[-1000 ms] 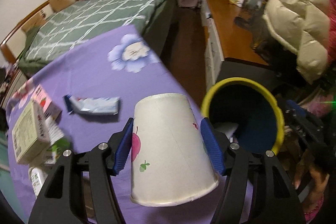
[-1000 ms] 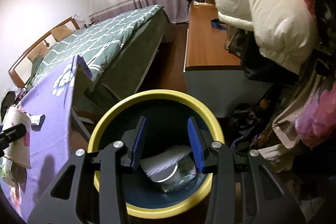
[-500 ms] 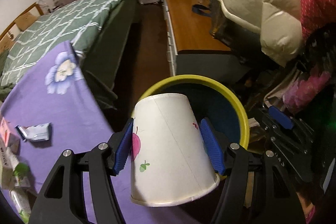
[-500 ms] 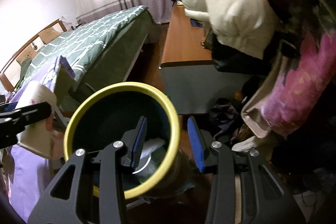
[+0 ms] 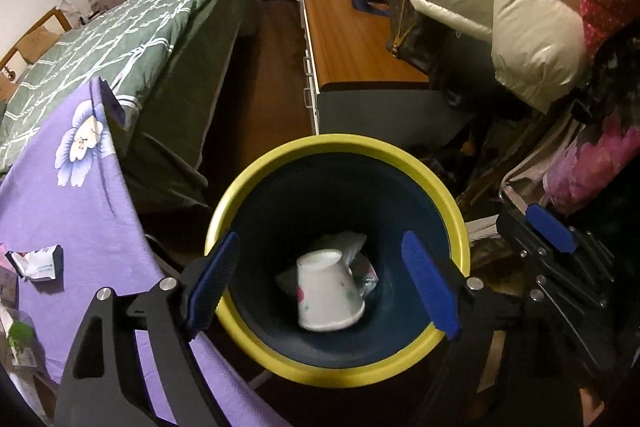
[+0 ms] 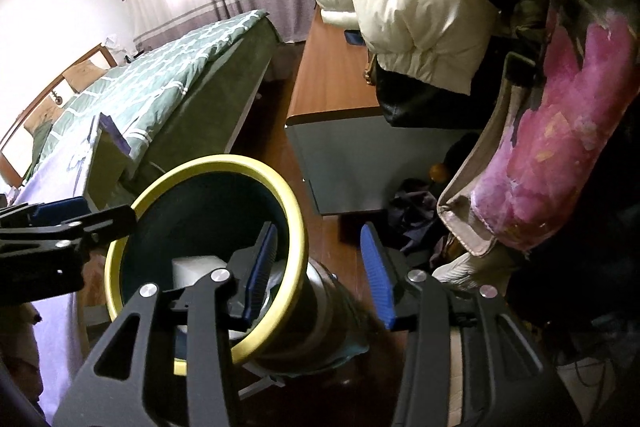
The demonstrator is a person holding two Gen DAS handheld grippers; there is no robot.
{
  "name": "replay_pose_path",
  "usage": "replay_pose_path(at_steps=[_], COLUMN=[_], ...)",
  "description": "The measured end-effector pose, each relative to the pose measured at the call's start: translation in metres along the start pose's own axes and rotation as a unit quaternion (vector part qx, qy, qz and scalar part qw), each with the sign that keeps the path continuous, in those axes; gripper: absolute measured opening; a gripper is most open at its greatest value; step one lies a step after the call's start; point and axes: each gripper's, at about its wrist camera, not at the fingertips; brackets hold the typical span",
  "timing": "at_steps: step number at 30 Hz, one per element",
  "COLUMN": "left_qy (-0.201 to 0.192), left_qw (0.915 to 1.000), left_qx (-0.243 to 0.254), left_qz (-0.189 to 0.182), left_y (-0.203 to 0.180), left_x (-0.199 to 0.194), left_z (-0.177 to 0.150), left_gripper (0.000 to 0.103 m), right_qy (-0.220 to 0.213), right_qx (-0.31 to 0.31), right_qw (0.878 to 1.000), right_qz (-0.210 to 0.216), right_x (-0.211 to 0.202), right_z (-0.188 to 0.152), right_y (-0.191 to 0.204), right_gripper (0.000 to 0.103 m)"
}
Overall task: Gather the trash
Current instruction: 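Carry the paper cup over the bin and release it with the left gripper, then move both tools back toward the remaining trash on the table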
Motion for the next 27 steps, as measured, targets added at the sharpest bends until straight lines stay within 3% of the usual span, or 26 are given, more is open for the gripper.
replay_pose_path(at_steps=[10,16,22,27], left_qy=[-0.058,-0.099,-0.137,-0.156], left_qw=[0.9974,0.9896,0.9716,0.9476], left_qx=[-0.035,-0.088,-0.153,-0.212], left_qz=[0.025,0.055,0.118,0.181], left_y=[0.037,0.087,0.149,0.204], left_x=[-0.067,-0.121,-0.181,-0.228], left_z=[-0.031,-0.071,-0.127,-0.185], left_gripper=[0.09,0.093,0.095,0.096], right_qy=[0.005,0.004,0.005,0.011], right_qx=[-0.03,-0.066,-0.111,-0.158], right_qw=[0.999,0.997,0.99,0.979], right_qz=[0.026,0.05,0.087,0.132], right_x=[-0.004,-0.015,-0.029,-0.043], right_z=[-0.004,-0.008,-0.018,-0.031], right_y=[0.03,0.067,0.119,0.174], right_gripper=[0.043,0.043,0.043,0.043])
Point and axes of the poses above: each gripper's, at about its wrist camera, not at the fingertips, and x roughly the way its jaws point, y to its left, z to its top, and after that the axes turned 4 degrees about -z, right-handed
